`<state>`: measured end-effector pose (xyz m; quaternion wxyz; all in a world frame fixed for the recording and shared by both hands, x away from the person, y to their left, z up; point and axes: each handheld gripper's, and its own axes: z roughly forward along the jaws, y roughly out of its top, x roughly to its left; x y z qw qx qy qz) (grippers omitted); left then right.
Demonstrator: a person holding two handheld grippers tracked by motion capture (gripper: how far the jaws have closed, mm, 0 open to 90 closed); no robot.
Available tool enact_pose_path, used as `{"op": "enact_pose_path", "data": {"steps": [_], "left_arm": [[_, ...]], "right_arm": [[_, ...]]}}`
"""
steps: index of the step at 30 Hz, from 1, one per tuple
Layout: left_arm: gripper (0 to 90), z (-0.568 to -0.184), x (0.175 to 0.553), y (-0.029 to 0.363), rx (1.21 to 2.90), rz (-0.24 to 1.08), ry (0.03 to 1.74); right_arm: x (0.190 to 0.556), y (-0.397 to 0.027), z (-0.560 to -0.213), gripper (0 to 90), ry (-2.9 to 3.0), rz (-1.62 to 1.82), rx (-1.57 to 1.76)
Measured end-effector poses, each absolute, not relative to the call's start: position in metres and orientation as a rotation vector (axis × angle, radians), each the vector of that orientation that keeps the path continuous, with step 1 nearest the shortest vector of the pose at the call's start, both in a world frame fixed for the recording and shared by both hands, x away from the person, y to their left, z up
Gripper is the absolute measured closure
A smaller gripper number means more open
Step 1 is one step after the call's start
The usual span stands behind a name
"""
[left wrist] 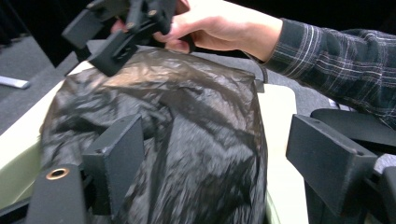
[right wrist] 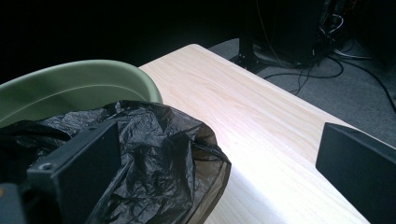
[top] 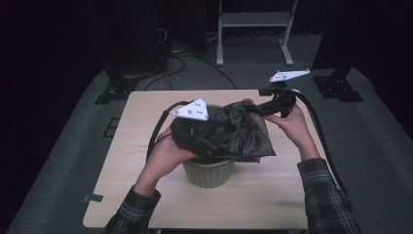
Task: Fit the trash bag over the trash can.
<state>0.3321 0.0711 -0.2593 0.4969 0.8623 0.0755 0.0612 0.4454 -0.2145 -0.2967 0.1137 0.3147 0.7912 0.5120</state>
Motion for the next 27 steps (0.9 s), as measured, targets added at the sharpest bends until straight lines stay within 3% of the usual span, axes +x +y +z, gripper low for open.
{"op": "enact_pose_path", "data": {"steps": [10,24,27], "left_arm": [[22.0,-0.265,0.331,0.025,2.14,0.089,0.104],[39.2,-0.281,0.324,0.002,2.272,0.137,0.061],[46.8,-0.284,0.324,0.002,2.291,0.157,0.068]], "right_arm": [[0.446,-0.215,-0.296,0.0,2.314,1.509,0.934],[0.444,-0.217,-0.294,0.0,2.315,1.504,0.938],[0.444,-0.216,-0.295,0.0,2.321,1.496,0.939]]}}
